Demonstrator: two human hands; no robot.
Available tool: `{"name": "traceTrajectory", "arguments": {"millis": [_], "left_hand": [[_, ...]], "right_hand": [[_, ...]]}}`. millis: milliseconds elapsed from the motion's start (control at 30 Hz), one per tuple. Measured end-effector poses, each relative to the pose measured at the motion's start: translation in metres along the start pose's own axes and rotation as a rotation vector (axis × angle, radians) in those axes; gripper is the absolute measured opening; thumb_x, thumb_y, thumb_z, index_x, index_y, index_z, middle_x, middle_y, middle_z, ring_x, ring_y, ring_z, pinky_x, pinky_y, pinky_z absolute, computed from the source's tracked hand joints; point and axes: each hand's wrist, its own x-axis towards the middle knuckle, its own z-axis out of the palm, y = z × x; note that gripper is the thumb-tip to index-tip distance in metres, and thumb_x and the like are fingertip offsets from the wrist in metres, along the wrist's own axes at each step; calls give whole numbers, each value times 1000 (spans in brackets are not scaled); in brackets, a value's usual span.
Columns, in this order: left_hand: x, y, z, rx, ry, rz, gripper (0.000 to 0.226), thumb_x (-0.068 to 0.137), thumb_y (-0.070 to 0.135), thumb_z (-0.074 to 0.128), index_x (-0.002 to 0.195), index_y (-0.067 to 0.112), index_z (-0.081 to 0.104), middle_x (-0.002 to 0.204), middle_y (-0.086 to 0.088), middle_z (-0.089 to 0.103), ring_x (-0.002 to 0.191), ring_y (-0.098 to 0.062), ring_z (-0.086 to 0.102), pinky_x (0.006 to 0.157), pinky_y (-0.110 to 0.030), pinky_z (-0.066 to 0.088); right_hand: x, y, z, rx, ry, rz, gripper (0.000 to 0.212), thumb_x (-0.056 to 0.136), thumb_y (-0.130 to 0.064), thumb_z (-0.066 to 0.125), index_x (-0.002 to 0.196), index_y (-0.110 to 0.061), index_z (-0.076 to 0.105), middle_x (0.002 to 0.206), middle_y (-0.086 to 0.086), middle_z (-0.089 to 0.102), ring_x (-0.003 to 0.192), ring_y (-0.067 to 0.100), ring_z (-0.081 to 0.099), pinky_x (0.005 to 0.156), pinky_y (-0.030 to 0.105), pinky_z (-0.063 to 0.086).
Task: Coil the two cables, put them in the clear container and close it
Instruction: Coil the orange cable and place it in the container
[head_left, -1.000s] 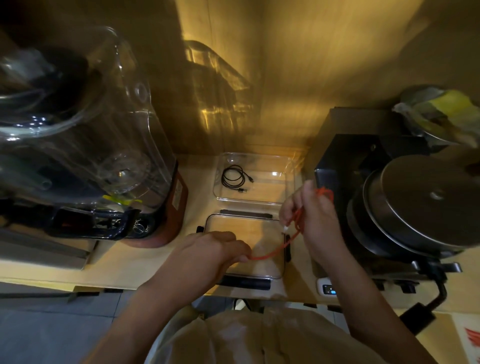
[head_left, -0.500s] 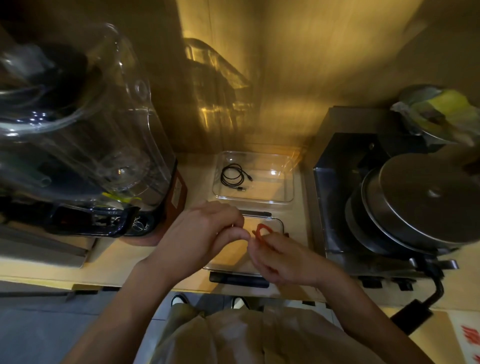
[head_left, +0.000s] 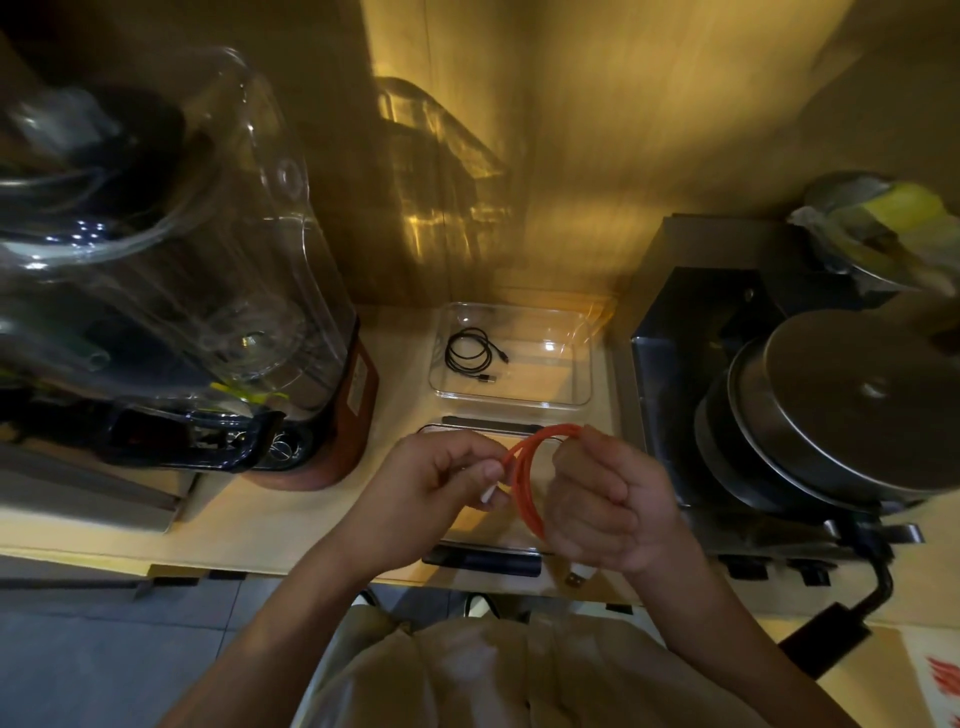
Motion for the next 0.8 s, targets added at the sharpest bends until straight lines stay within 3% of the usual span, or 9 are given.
{"name": "traceTrajectory", "arguments": {"millis": [133, 267, 433, 533, 600, 700, 800], "left_hand": [[0, -1, 4, -250, 10, -139, 23, 95, 11, 57, 113, 13, 70, 97, -9, 78, 88, -23, 76, 80, -35, 61], [0, -6, 5, -240, -13, -160, 22, 96, 10, 58, 114, 13, 70, 101, -7, 76, 90, -22, 74, 81, -35, 60], [-4, -11, 14, -240, -100, -218, 30, 103, 21, 46, 125, 17, 67, 115, -8, 74, 109, -25, 70, 94, -47, 56], [-5, -11, 14, -243, -127, -199, 34, 102, 25, 49, 134, 22, 58, 121, -5, 71, 109, -24, 69, 91, -40, 57], [-4, -12, 10, -267, -13, -219, 36, 98, 21, 56, 134, 22, 55, 122, -2, 70, 108, -23, 69, 92, -42, 57], [0, -11, 4, -308, 295, -228, 32, 95, 8, 59, 124, 22, 61, 119, 2, 71, 106, -20, 70, 96, -45, 55], [4, -1, -6, -32, 471, -4, 26, 99, 17, 56, 124, 23, 62, 121, 10, 68, 114, -12, 64, 97, -27, 52]], "right_hand": [[1, 0, -2, 49, -4, -83, 51, 104, -35, 33, 56, -17, 35, 34, -1, 28, 26, 13, 25, 41, 24, 35], [3, 0, -4, 76, -7, -131, 49, 104, -35, 31, 60, -17, 41, 34, -1, 29, 26, 14, 26, 41, 25, 37], [6, 3, -7, 91, 9, -142, 51, 104, -36, 28, 58, -17, 38, 33, -1, 30, 25, 13, 26, 41, 24, 36], [5, 3, -8, 98, 38, -130, 49, 104, -35, 26, 60, -17, 39, 33, -1, 29, 25, 13, 25, 41, 25, 35], [3, 2, -9, 103, 74, -98, 49, 104, -34, 27, 59, -17, 37, 33, -1, 28, 26, 13, 25, 41, 25, 35], [0, 2, -9, 95, 139, -12, 47, 104, -33, 32, 60, -17, 37, 33, -2, 23, 25, 12, 21, 39, 23, 31], [-1, 3, -8, 65, 166, 107, 44, 103, -32, 39, 62, -18, 36, 34, -2, 20, 25, 11, 18, 35, 21, 26]]}}
